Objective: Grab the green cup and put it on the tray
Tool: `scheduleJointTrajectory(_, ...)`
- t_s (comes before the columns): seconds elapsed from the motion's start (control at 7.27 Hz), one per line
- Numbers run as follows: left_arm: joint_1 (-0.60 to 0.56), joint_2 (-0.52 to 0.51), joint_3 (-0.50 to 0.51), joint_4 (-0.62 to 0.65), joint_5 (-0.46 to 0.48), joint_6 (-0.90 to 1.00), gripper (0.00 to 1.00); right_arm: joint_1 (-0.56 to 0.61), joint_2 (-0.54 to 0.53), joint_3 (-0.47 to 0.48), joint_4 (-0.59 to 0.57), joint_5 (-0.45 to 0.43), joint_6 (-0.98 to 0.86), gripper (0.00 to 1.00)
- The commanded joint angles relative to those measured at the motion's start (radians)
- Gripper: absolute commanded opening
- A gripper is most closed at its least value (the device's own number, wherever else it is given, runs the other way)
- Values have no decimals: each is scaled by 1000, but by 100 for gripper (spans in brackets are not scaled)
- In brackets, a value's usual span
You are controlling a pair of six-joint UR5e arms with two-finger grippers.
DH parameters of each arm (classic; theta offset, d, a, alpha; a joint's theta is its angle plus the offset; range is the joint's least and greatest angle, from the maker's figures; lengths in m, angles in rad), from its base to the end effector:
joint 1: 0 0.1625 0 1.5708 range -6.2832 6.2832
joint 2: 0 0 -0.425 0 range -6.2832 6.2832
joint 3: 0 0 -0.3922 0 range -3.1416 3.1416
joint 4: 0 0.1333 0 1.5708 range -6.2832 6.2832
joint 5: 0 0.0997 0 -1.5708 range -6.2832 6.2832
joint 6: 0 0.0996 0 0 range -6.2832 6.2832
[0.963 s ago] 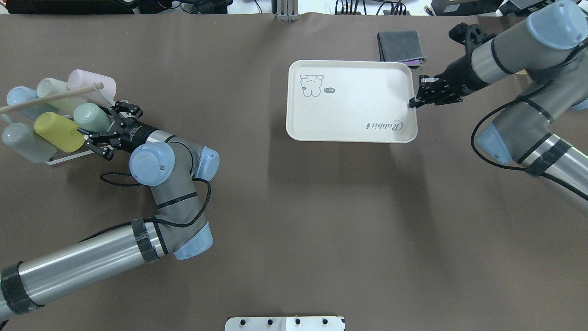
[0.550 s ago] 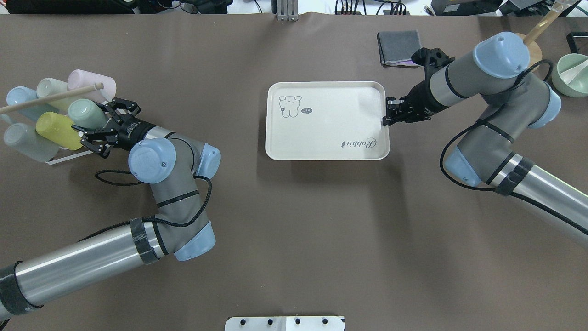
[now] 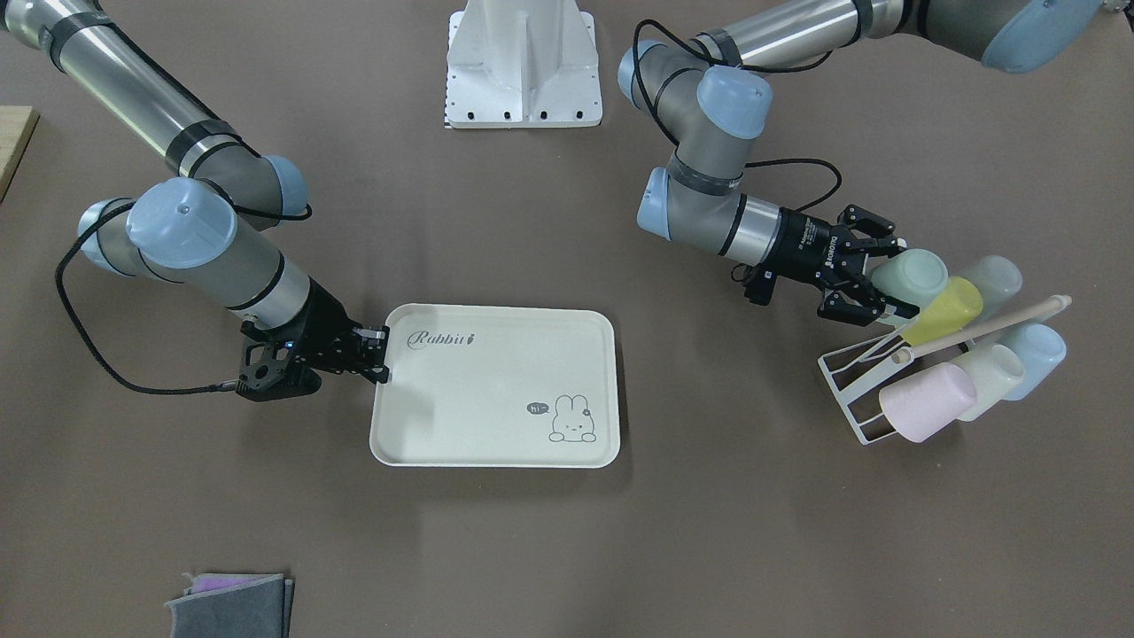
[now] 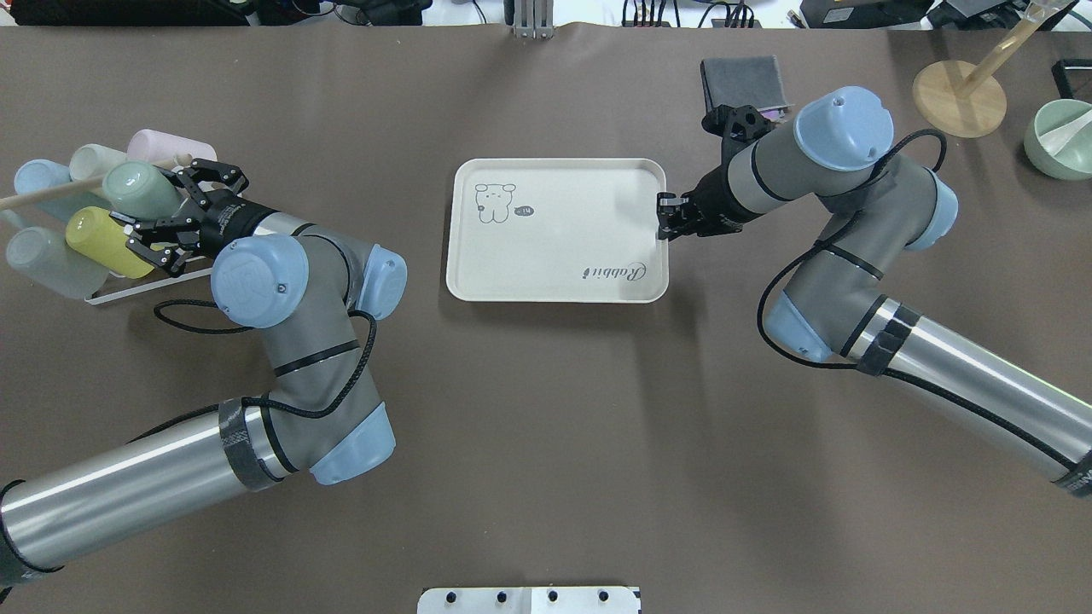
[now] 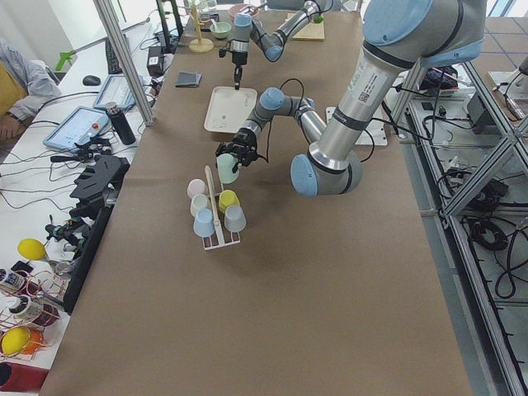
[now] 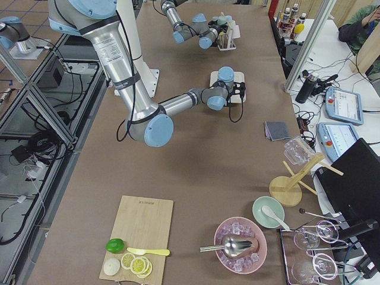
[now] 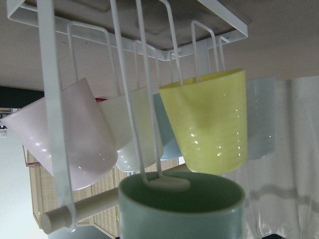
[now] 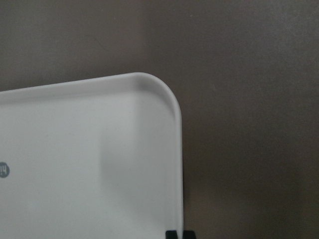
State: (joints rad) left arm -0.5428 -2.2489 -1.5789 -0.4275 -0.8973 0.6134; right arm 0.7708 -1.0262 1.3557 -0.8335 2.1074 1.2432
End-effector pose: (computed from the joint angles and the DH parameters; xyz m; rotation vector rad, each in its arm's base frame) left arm 0.4343 -0.4902 0.3588 -0.3354 -0.8419 1.6971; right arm -0.4551 -0.5568 0.3532 0.1294 -1.1361 0.1078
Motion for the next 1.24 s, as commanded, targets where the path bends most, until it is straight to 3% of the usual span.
scheduleJointTrajectory(0.0, -5, 3, -112, 51, -79, 9, 38, -10, 50, -44, 5, -18, 1, 0)
scheduleJointTrajectory(0.28, -8, 3, -177, 49, -139, -26, 37, -10, 58, -56, 5, -21, -11, 0)
scheduleJointTrajectory(0.55, -6, 17, -252, 39, -279, -230, 37, -18, 60, -61, 4, -38, -10, 0)
scheduleJointTrajectory(0.69, -8, 20, -281, -3, -351, -380, 37, -27, 54, -61, 1, -58, -4, 62)
scheduleJointTrajectory(0.83, -9, 20, -280, -113, -374, -505, 37, -30, 49, -59, 2, -64, -10, 100)
scheduleJointTrajectory(1.1, -6, 34, -277, -280, -487, -846, 37, 10, 46, -49, -10, -55, -78, 100)
